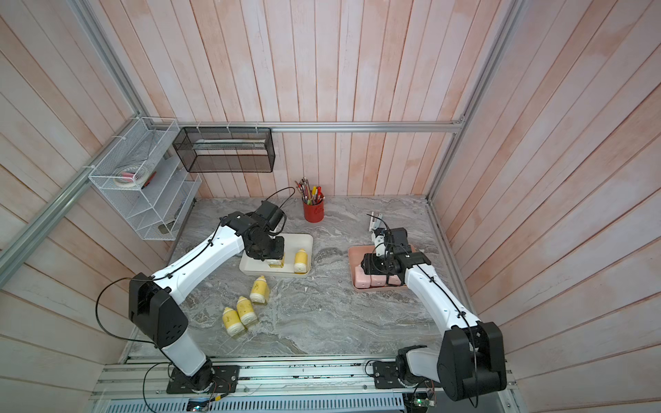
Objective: Place the pencil sharpeners by color into the storage box
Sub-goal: Place the pencil sharpener in the storage box.
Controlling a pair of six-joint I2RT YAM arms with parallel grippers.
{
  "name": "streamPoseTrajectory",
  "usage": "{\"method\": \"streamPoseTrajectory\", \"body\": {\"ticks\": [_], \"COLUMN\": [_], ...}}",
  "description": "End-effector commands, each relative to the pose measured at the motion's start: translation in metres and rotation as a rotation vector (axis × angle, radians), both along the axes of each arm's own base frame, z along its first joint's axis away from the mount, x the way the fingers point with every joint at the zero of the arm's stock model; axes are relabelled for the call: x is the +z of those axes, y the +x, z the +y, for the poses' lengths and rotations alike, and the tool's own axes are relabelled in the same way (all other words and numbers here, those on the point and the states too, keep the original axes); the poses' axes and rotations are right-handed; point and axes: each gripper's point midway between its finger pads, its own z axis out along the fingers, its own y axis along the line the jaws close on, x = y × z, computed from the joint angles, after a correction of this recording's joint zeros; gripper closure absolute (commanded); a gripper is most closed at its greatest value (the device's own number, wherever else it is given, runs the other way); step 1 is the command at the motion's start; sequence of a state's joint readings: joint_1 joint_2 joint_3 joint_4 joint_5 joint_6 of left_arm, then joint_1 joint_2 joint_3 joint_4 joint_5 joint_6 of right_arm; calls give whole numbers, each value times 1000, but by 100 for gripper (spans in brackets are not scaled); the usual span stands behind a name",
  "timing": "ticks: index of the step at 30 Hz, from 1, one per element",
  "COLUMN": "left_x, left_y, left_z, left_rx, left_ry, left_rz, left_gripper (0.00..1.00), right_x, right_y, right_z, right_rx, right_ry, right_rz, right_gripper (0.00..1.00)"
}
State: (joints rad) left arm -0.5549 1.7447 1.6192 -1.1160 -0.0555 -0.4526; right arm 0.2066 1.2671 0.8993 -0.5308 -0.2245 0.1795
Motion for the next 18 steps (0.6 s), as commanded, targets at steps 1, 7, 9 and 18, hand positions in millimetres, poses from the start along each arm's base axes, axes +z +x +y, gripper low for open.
{"method": "streamPoseTrajectory", "body": {"ticks": [1,7,9,18], "left_x": [0,-7,-11,-36], "left_y": [13,29,33,42], "left_z": [-5,-12,-14,-20], "left_rx": [-39,-59,-62,-58], "left_ry": [-14,-8,-8,-2], "left_rz": [-5,4,14,51], "left_gripper": [56,56,56,56], "right_x": [7,8,8,7], "right_y": [-1,-2,-3,-4], "right_z": [-5,-5,-6,-6], "right_rx": [-19,-20,-22,-27], "right_ry": [-10,-8,-8,-1], "right_rz": [-13,-15,-17,-19], "right_gripper": [41,41,41,41]}}
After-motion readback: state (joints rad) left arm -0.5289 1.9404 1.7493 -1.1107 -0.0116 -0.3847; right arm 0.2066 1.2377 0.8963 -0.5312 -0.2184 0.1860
